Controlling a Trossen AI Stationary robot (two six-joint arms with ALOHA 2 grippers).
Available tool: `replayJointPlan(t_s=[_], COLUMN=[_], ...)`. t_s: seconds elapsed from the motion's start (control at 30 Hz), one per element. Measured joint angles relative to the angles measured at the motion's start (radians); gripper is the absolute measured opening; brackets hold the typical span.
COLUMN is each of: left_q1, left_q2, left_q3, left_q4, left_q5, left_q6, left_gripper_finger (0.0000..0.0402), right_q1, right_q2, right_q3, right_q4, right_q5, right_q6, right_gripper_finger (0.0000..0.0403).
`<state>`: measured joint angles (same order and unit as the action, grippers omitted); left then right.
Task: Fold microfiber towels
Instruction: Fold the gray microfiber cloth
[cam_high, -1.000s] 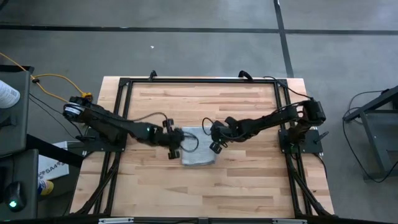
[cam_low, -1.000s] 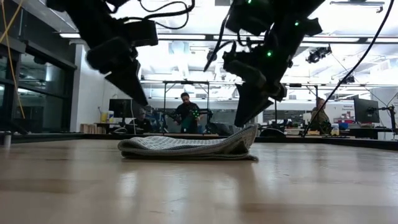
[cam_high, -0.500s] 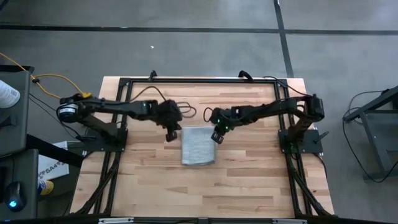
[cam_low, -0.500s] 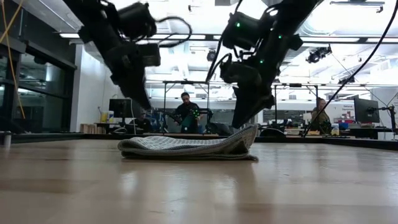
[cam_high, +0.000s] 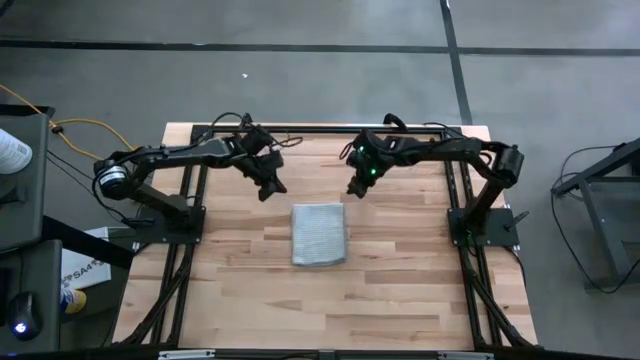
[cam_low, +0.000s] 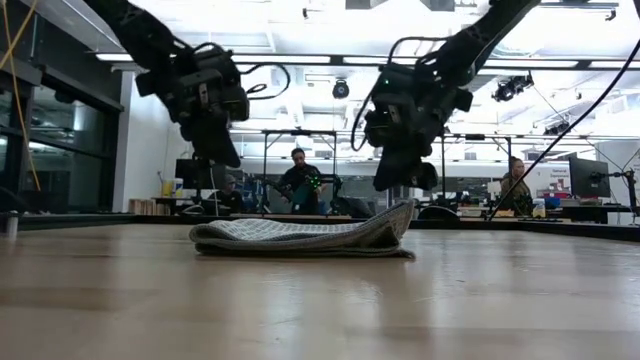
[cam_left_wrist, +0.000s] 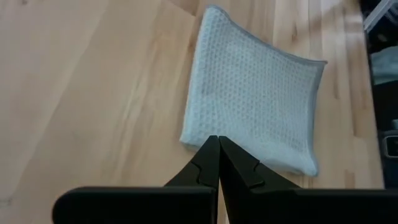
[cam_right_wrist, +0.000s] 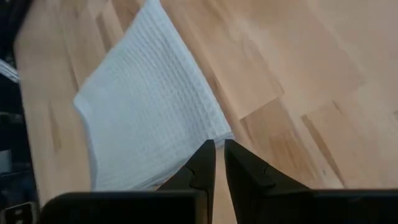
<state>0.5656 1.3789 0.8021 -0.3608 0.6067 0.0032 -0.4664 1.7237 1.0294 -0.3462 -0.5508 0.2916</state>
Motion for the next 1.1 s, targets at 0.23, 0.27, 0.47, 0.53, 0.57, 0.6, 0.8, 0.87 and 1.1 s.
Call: replayJointPlan(t_s=[0.23,0.27,0.47,0.53,0.57,0.6,0.8,0.87,1.1], left_q1=[0.086,0.09,0.073,0.058,0.05,0.041,-0.014,-0.025,-0.023], left_q2=[0.0,0.0,0.001,0.001,0.001,0.001,0.001,0.001,0.001], left_q3=[-0.1,-0.12,-0.206,-0.208,-0.208,-0.208,-0.207,-0.208,-0.208], left_q4=[0.037,0.053,0.119,0.118,0.12,0.12,0.203,0.233,0.29], left_q5=[0.083,0.083,0.085,0.085,0.085,0.084,0.032,0.029,0.026], left_q6=[-0.012,-0.028,-0.08,-0.121,-0.148,-0.172,-0.192,-0.192,-0.191], left_gripper_finger=[0.0,0.0,0.0,0.0,0.0001,0.0002,0.0004,0.0005,0.0005], right_q1=[-0.027,-0.026,0.001,0.012,0.018,0.023,0.034,0.022,-0.017], right_q2=[0.0,0.0,0.001,0.001,0.001,0.001,0.002,0.002,0.002], right_q3=[0.0,0.0,0.0,0.0,0.0,0.0,0.0,0.0,0.0], right_q4=[0.0,0.0,0.037,0.034,0.029,0.024,-0.014,-0.02,-0.017], right_q5=[-0.051,-0.044,0.056,0.114,0.132,0.143,0.148,0.15,0.072], right_q6=[-0.011,-0.012,-0.017,-0.052,-0.074,-0.096,-0.076,-0.075,-0.045], right_gripper_finger=[0.0028,0.0028,0.0028,0.0028,0.0028,0.0028,0.0028,0.0028,0.005])
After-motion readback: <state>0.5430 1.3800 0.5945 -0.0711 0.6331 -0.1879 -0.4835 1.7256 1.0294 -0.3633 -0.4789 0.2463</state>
